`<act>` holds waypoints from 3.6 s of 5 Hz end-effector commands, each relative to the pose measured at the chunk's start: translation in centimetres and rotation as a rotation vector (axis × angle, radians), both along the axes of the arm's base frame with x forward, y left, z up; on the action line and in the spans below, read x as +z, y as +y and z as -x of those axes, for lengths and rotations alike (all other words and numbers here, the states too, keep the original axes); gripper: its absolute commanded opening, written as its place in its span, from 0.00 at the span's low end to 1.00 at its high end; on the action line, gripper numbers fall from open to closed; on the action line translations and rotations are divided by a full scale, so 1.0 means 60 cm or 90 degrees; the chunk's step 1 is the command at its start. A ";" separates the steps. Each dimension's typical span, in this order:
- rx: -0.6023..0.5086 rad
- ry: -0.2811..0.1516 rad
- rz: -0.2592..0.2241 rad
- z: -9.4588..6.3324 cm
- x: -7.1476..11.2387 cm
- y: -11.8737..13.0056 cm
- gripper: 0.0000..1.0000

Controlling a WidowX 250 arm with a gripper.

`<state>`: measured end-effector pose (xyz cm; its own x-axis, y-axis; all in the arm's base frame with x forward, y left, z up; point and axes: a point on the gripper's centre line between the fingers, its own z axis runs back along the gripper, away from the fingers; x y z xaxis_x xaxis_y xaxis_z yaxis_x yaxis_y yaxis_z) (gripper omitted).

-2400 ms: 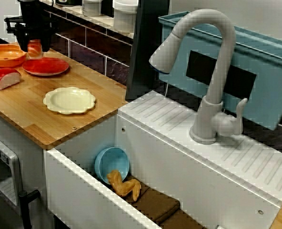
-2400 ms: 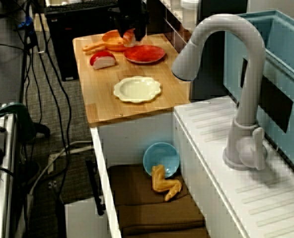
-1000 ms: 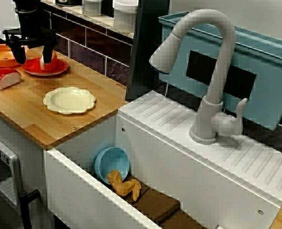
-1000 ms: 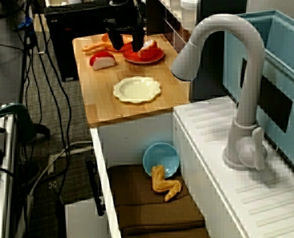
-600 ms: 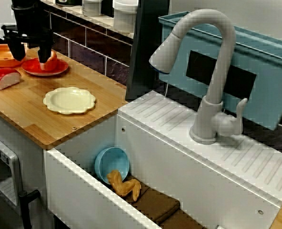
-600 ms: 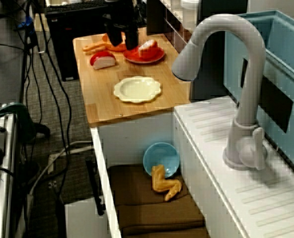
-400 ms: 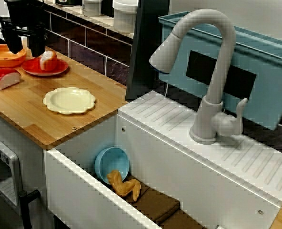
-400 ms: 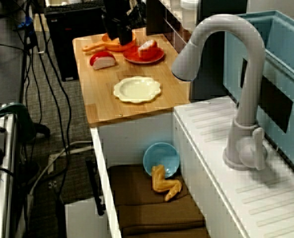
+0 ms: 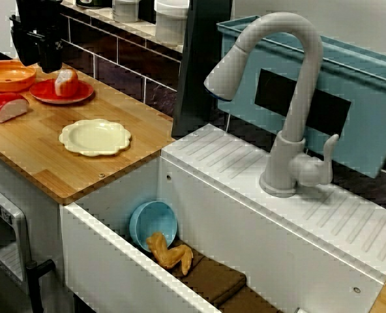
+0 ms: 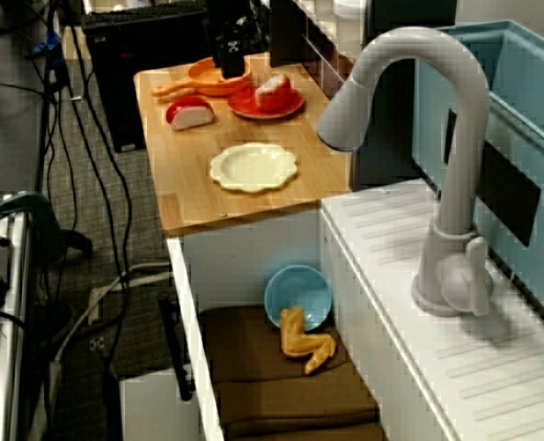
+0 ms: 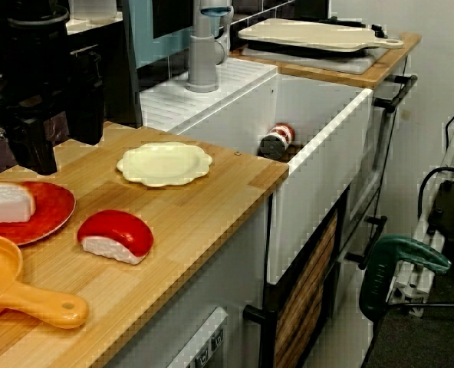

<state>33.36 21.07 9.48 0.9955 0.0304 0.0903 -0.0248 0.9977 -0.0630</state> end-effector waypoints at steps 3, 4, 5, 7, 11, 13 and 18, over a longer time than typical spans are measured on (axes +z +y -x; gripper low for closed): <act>-0.005 0.005 -0.062 0.048 -0.002 -0.020 1.00; -0.001 0.018 -0.065 0.054 0.000 -0.024 1.00; 0.014 0.023 -0.078 0.064 -0.001 -0.017 1.00; 0.048 0.022 -0.082 0.086 0.004 0.008 1.00; 0.118 0.030 -0.076 0.098 -0.022 0.028 1.00; 0.192 0.017 -0.076 0.094 -0.045 0.037 1.00; 0.182 0.039 -0.079 0.099 -0.073 0.035 0.00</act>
<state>27.33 22.09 4.01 0.9550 0.2963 0.0135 -0.2966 0.9535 0.0531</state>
